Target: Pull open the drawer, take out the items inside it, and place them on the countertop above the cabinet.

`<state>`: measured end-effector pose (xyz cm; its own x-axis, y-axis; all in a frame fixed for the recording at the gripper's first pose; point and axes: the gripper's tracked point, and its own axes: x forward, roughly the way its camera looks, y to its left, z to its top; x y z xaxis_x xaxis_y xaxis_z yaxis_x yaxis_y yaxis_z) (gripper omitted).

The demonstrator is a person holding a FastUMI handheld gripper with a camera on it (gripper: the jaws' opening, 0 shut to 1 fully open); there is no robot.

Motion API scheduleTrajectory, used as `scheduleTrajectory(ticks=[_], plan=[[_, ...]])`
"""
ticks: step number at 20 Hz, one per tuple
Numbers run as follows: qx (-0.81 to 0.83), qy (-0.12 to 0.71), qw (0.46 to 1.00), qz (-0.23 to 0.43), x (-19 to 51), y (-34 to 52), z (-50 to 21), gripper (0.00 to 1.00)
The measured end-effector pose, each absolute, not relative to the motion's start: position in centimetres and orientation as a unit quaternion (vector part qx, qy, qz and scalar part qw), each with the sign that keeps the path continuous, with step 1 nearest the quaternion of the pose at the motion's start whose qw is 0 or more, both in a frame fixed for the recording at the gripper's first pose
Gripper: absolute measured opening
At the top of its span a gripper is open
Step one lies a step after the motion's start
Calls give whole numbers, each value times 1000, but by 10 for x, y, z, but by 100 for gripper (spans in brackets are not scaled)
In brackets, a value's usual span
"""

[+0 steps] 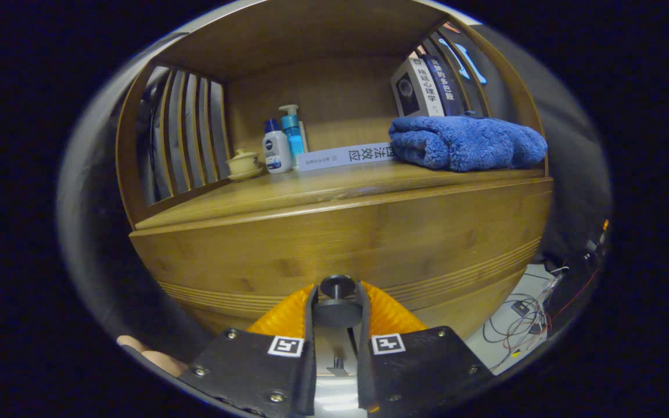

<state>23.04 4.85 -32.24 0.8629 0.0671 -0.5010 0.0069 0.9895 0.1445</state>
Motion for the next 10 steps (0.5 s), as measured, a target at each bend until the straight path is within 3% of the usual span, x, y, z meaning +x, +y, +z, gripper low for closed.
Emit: scheduleTrajectory(ticks=[10], plan=[[76, 264, 961, 16, 168, 46, -310, 28]])
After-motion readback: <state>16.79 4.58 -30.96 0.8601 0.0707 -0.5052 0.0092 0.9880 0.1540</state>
